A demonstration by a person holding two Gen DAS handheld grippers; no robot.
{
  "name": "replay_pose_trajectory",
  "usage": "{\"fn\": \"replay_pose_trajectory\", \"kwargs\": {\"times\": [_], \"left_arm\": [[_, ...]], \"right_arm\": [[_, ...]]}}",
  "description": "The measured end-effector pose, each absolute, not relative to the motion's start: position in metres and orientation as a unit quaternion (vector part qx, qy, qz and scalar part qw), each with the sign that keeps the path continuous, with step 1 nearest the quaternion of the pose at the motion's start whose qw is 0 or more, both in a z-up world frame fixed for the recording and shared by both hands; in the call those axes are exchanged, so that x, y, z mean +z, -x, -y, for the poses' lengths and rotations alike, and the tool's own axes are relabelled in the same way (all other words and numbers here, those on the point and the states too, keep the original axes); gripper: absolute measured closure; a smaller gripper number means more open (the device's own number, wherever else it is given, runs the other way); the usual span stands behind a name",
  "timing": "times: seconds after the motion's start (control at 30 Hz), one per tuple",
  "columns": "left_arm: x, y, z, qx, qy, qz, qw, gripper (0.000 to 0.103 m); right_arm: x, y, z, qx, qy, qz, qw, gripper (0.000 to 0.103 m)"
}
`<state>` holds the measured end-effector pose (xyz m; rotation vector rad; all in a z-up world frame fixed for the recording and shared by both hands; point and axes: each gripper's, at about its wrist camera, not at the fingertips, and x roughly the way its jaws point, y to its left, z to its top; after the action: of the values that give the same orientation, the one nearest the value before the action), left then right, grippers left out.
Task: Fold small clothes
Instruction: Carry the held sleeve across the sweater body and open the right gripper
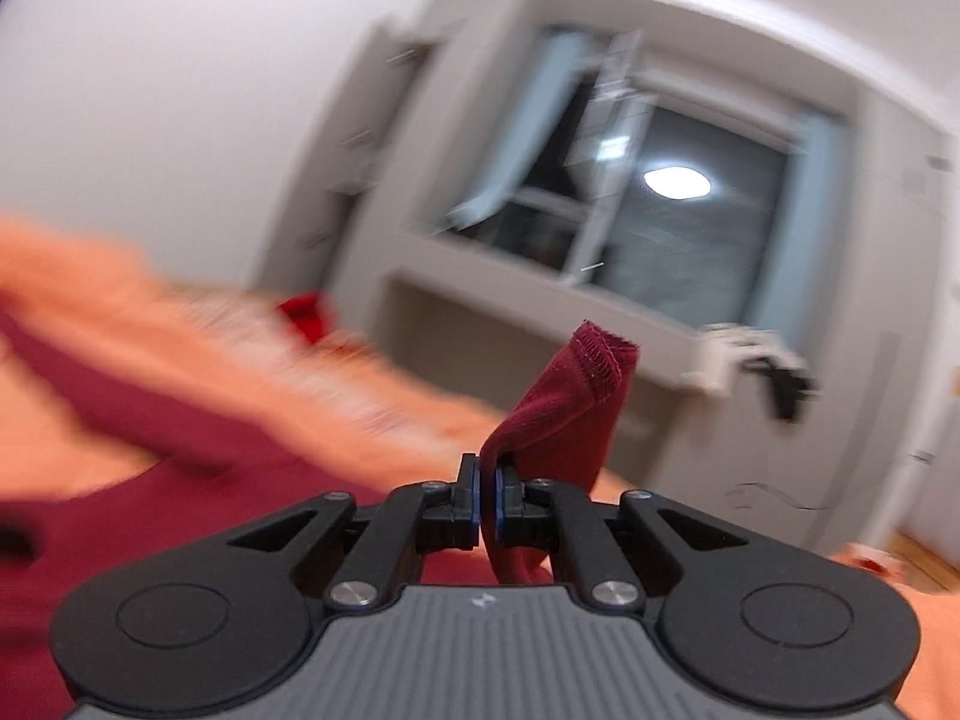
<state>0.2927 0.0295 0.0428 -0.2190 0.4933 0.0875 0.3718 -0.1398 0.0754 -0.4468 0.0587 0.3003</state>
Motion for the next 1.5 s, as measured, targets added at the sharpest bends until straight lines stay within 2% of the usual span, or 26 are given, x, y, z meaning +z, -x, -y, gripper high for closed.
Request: {"fn": "replay_pose_trajectory", "kwargs": {"times": [0.27, 0.5, 0.7, 0.73, 0.8, 0.87, 0.97, 1.0, 1.07, 1.2, 1.4, 1.5], "left_arm": [[0.039, -0.302, -0.057, 0.095, 0.145, -0.251, 0.952, 0.001], [0.038, -0.304, -0.072, 0.112, 0.182, -0.255, 0.943, 0.001], [0.035, -0.307, -0.071, 0.112, 0.183, -0.259, 0.942, 0.001], [0.033, -0.309, -0.072, 0.112, 0.186, -0.262, 0.94, 0.001], [0.029, -0.314, -0.073, 0.109, 0.196, -0.274, 0.935, 0.001], [0.023, -0.32, -0.071, 0.111, 0.202, -0.293, 0.928, 0.001], [0.016, -0.328, -0.06, 0.127, 0.162, -0.314, 0.927, 0.001], [0.015, -0.329, -0.056, 0.131, 0.146, -0.318, 0.927, 0.0], [0.012, -0.331, -0.046, 0.138, 0.109, -0.326, 0.929, 0.001], [0.011, -0.331, -0.04, 0.14, 0.087, -0.33, 0.93, 0.0], [0.01, -0.333, -0.039, 0.141, 0.084, -0.334, 0.928, 0.0], [0.01, -0.335, -0.038, 0.142, 0.081, -0.337, 0.927, 0.0]], "right_arm": [[0.005, -0.338, 0.073, 0.231, 0.341, -0.101, 0.906, 0.099], [-0.019, -0.297, 0.063, 0.264, 0.452, -0.061, 0.85, 0.099], [-0.048, -0.259, 0.068, 0.297, 0.499, -0.045, 0.813, 0.098], [-0.046, -0.256, 0.072, 0.301, 0.494, -0.048, 0.814, 0.095], [-0.041, -0.253, 0.081, 0.312, 0.474, -0.061, 0.821, 0.08], [-0.031, -0.251, 0.091, 0.313, 0.447, -0.072, 0.835, 0.052], [-0.011, -0.257, 0.117, 0.315, 0.391, -0.094, 0.86, 0.031], [-0.006, -0.259, 0.125, 0.309, 0.373, -0.098, 0.869, 0.027], [0.007, -0.267, 0.142, 0.289, 0.338, -0.107, 0.89, 0.013], [0.023, -0.295, 0.185, 0.217, 0.261, -0.139, 0.93, 0.011], [0.027, -0.333, 0.248, 0.08, 0.214, -0.224, 0.947, 0.011], [0.024, -0.329, 0.271, 0.057, 0.206, -0.244, 0.946, 0.015]]}}
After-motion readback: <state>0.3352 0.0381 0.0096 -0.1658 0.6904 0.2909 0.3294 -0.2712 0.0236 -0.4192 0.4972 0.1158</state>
